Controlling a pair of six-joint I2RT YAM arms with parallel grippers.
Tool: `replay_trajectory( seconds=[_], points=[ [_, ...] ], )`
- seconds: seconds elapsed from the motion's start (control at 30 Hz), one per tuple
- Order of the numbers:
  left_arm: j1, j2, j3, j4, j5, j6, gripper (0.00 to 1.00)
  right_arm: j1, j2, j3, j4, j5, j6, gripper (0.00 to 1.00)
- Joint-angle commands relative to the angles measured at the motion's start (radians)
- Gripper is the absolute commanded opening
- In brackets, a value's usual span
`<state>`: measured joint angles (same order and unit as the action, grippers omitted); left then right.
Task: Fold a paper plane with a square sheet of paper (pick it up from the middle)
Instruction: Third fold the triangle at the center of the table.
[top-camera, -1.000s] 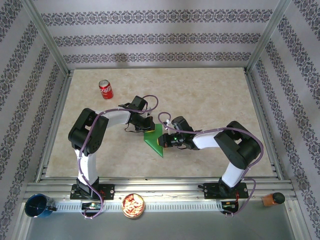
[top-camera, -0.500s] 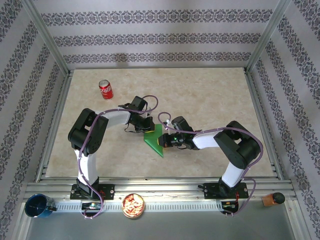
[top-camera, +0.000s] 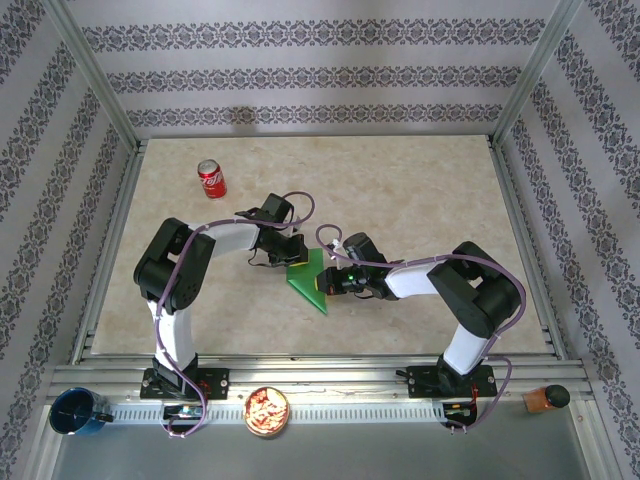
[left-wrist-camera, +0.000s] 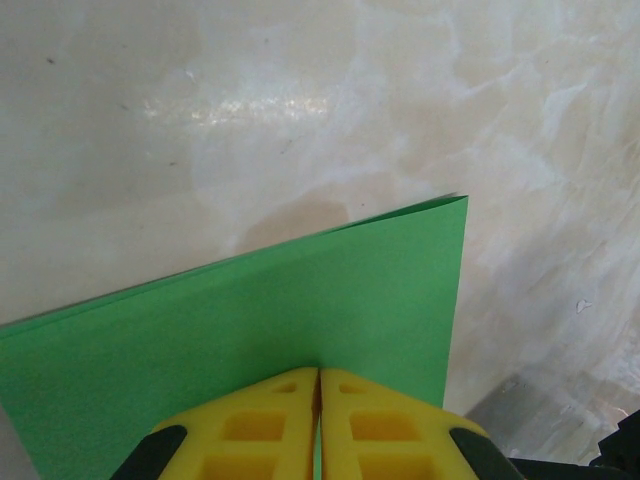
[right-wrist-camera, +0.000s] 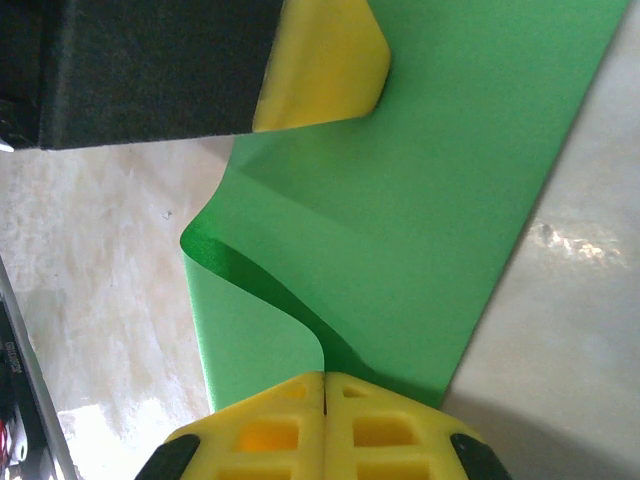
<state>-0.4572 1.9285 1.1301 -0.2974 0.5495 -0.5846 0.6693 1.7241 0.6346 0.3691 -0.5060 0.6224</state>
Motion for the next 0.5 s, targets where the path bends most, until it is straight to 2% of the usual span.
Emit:
replay_trajectory(
  seconds=[0.0, 0.47],
  points=[
    [-0.01, -0.001, -0.029, -0.03, -0.052, -0.015, 0.1, -0.008, 0.011, -0.012, 0.011, -0.008, -0.023, 0.0],
    [-0.01, -0.003, -0.035, -0.007, -0.045, -0.033, 0.1, 0.001, 0.017, -0.006, 0.026, -0.06, -0.018, 0.0]
  ],
)
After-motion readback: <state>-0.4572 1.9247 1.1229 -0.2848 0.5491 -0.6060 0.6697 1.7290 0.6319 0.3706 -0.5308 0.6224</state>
